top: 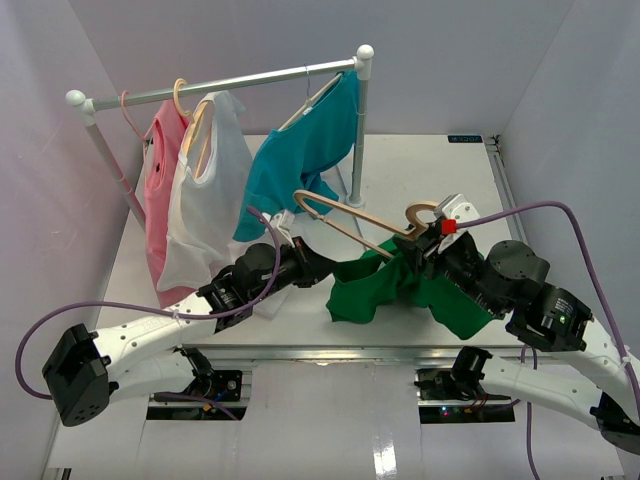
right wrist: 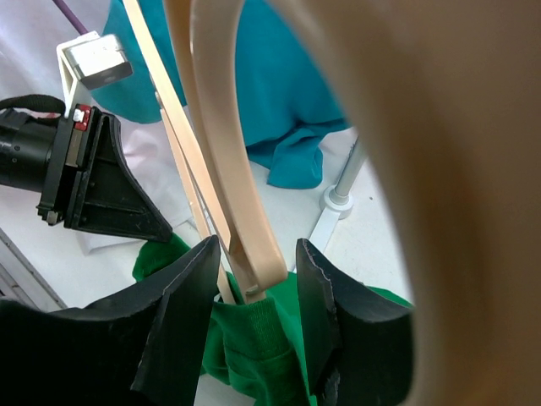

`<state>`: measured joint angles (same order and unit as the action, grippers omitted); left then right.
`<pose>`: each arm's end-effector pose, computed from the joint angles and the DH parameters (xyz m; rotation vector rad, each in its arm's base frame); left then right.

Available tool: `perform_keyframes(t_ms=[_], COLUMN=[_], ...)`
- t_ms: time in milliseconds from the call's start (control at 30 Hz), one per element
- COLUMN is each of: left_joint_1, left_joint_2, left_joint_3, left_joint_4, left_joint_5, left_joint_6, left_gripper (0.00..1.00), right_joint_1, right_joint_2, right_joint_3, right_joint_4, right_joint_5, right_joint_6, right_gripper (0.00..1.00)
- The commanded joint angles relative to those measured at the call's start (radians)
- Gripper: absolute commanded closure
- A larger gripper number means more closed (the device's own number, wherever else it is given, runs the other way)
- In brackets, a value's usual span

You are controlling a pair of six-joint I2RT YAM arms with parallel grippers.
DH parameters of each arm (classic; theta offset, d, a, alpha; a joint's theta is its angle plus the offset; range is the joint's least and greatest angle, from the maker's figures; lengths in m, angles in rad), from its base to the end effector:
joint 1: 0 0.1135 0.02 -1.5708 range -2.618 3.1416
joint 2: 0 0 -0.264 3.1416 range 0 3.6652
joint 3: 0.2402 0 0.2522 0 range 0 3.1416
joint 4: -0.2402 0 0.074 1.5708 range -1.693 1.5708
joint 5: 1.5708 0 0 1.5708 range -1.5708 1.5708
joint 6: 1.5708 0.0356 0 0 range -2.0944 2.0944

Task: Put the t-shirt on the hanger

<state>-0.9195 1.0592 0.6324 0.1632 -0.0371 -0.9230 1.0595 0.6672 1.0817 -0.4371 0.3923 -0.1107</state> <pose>0.1492 -0.1935 0.2684 -0.0323 2.0274 -1.2139 0.0704 0.0976 0.4280 -0.6161 1.4853 0.4259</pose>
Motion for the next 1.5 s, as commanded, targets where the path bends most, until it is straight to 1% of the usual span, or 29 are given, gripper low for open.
perform_keyframes(t_ms=[0, 100, 167, 300, 500, 667, 833, 1000, 1100, 1200, 1300, 1400, 1467], left_joint_1=[0.001, 0.023, 0.043, 0.085, 0.197, 0.218, 0.220, 0.219, 0.219, 0.218, 0.217, 0.216, 0.209], left_joint_2=[-0.032, -0.064, -0.084, -0.081, -0.082, -0.076, -0.018, 0.022, 0.041, 0.049, 0.073, 0.110, 0.124], left_joint_3=[0.046, 0.117, 0.179, 0.309, 0.393, 0.462, 0.571, 0.598, 0.608, 0.622, 0.647, 0.673, 0.685], left_joint_4=[-0.122, -0.250, -0.322, -0.467, -0.539, -0.580, -0.626, -0.597, -0.572, -0.554, -0.554, -0.554, -0.551], left_joint_5=[-0.035, -0.116, -0.155, -0.233, -0.177, -0.185, -0.164, -0.023, 0.118, 0.219, 0.274, 0.339, 0.372], left_joint_6=[0.025, 0.048, 0.060, 0.078, 0.099, 0.132, 0.191, 0.256, 0.281, 0.296, 0.316, 0.316, 0.311], left_gripper=[1.00, 1.00, 1.00, 1.00, 1.00, 1.00, 1.00, 1.00, 1.00, 1.00, 1.00, 1.00, 1.00], right_joint_1=[-0.002, -0.003, -0.003, -0.003, -0.003, -0.003, -0.003, -0.003, -0.003, -0.003, -0.002, -0.003, -0.001], right_joint_2=[-0.013, -0.025, -0.061, -0.130, -0.188, -0.181, -0.159, -0.106, -0.030, 0.031, 0.120, 0.181, 0.207], right_joint_3=[-0.017, -0.024, -0.062, -0.106, -0.142, -0.138, -0.127, -0.115, -0.094, -0.077, -0.049, -0.032, -0.038], right_joint_4=[0.023, -0.029, -0.035, -0.054, -0.100, -0.163, -0.188, -0.167, -0.130, -0.071, -0.033, -0.001, 0.049], right_joint_5=[0.005, -0.024, -0.041, -0.020, -0.038, -0.044, -0.079, -0.081, -0.081, -0.092, -0.126, -0.146, -0.158], right_joint_6=[-0.003, 0.018, 0.040, 0.061, 0.086, 0.087, 0.081, 0.075, 0.076, 0.069, 0.063, 0.062, 0.065], right_gripper=[0.92, 0.92, 0.92, 0.92, 0.92, 0.92, 0.92, 0.92, 0.92, 0.92, 0.92, 0.92, 0.92])
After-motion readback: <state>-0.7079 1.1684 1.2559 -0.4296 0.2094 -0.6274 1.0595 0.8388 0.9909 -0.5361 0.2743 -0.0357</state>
